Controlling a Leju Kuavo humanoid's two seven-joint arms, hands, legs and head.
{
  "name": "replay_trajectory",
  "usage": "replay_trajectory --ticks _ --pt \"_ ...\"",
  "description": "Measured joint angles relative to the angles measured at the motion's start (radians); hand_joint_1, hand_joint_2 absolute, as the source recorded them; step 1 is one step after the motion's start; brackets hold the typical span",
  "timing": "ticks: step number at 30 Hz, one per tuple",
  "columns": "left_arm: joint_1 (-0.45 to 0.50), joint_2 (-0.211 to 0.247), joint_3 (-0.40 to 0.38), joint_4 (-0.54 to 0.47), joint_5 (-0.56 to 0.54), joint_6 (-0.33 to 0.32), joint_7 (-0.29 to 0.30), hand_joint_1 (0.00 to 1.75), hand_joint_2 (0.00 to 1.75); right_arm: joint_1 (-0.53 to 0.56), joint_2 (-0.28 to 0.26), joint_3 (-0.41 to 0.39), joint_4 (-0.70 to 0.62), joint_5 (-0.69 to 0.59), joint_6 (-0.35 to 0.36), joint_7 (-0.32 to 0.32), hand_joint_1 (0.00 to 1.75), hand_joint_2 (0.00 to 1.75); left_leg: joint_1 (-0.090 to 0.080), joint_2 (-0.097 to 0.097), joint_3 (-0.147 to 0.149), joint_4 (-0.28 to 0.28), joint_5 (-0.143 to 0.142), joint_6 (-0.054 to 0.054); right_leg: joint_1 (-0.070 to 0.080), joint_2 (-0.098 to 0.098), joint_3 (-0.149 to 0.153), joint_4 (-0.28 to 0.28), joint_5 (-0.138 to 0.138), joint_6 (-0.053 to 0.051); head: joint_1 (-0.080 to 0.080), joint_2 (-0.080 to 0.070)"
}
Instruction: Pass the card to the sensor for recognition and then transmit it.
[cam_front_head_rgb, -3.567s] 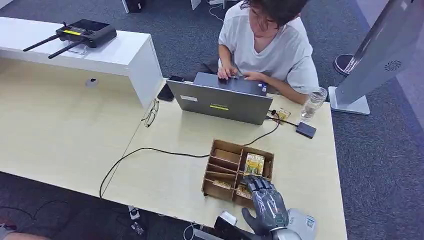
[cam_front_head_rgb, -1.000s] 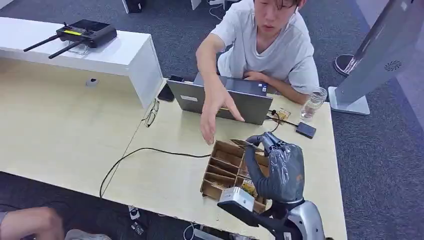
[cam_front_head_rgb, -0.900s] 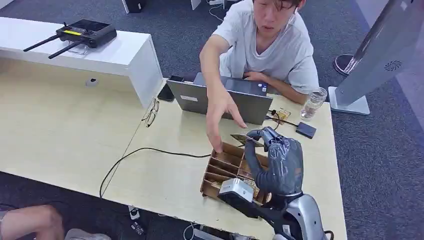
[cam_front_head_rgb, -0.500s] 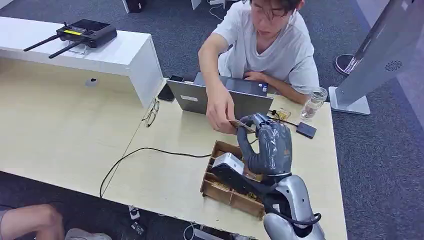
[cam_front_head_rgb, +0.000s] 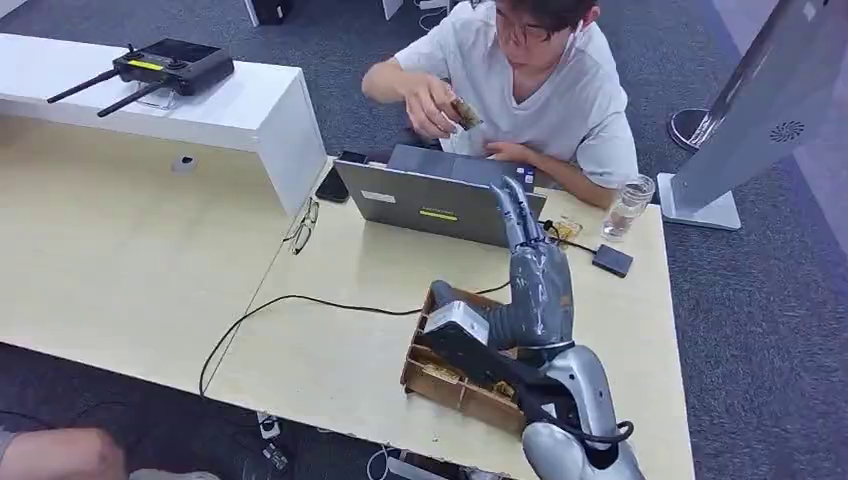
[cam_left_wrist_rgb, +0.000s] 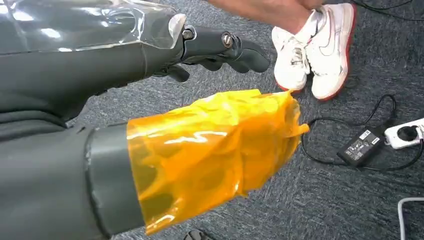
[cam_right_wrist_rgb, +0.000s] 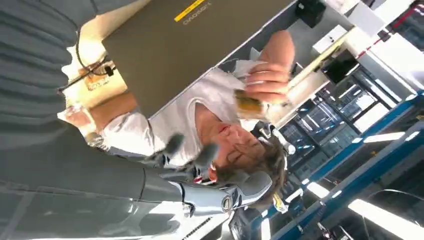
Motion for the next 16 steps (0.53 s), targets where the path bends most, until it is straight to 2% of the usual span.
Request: replay_trajectory --ticks 9,13,16 --pt "0.003 0.0 0.0 0.0 0.004 0.015 0.012 0.0 0.0 0.07 0.0 0.0 -0.12 -0.212 0.008 -0.157 0.0 0.0 0.0 0.0 0.0 0.0 0.0 0.0 0.0 0.0 0.0 0.0 0.0 0.0 0.0 0.0" --pt "0.01 0.0 0.0 0.0 -0.001 0.026 0.023 0.0 0.0 0.107 -0.013 0.002 -0.183 -0.44 0.098 -0.252 0.0 0.0 0.0 0.0 0.0 0.0 0.0 0.0 0.0 0.0 0.0 0.0 0.0 0.0 0.001 0.0" --pt "0.013 0.0 0.0 0.0 -0.012 0.035 0.029 0.0 0.0 0.136 -0.034 0.003 -0.216 -0.643 0.22 -0.309 0.0 0.0 0.0 0.0 0.0 0.0 0.0 0.0 0.0 0.0 0.0 0.0 0.0 0.0 0.0 0.0"
